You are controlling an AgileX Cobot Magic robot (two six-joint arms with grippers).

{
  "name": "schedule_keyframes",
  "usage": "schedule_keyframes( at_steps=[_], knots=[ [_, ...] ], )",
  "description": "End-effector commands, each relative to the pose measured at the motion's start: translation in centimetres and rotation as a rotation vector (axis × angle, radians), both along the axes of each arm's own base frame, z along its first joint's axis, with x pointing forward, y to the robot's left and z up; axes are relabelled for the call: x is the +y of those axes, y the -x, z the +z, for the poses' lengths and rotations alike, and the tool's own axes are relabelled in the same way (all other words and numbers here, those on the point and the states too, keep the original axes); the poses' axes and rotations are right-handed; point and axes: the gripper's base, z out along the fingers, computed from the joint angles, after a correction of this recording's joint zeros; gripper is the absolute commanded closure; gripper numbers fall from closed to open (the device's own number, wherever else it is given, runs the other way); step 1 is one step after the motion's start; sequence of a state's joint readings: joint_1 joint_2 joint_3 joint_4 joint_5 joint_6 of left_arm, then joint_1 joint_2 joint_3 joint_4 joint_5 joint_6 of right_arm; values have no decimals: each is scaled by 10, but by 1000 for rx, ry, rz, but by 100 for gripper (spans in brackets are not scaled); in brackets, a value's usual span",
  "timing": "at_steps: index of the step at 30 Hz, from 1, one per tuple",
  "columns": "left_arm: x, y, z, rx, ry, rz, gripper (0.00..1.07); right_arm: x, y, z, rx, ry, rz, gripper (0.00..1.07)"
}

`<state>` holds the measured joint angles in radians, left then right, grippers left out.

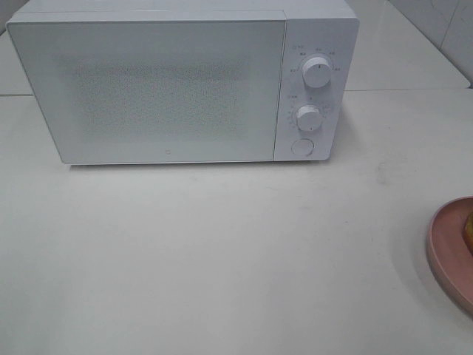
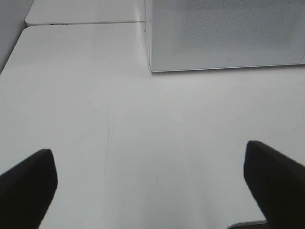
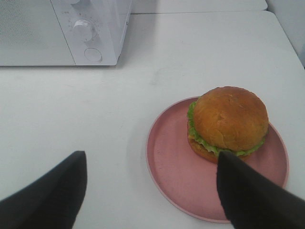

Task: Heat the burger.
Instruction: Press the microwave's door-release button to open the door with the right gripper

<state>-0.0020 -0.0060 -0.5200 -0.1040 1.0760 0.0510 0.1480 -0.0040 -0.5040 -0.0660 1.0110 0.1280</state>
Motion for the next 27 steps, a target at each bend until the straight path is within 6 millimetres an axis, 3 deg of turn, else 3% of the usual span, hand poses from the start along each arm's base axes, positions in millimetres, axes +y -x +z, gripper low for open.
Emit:
schedule_keyframes(
  at_steps=[1, 17, 27],
  knots=[
    [0, 2, 0, -22, 6, -1, 7, 0, 3, 0, -37, -3, -2, 34],
    [0, 2, 0, -22, 6, -1, 7, 0, 3, 7, -63, -10, -1, 34],
    [0, 2, 0, -22, 6, -1, 7, 5, -29, 24, -51, -4, 6, 34]
  ],
)
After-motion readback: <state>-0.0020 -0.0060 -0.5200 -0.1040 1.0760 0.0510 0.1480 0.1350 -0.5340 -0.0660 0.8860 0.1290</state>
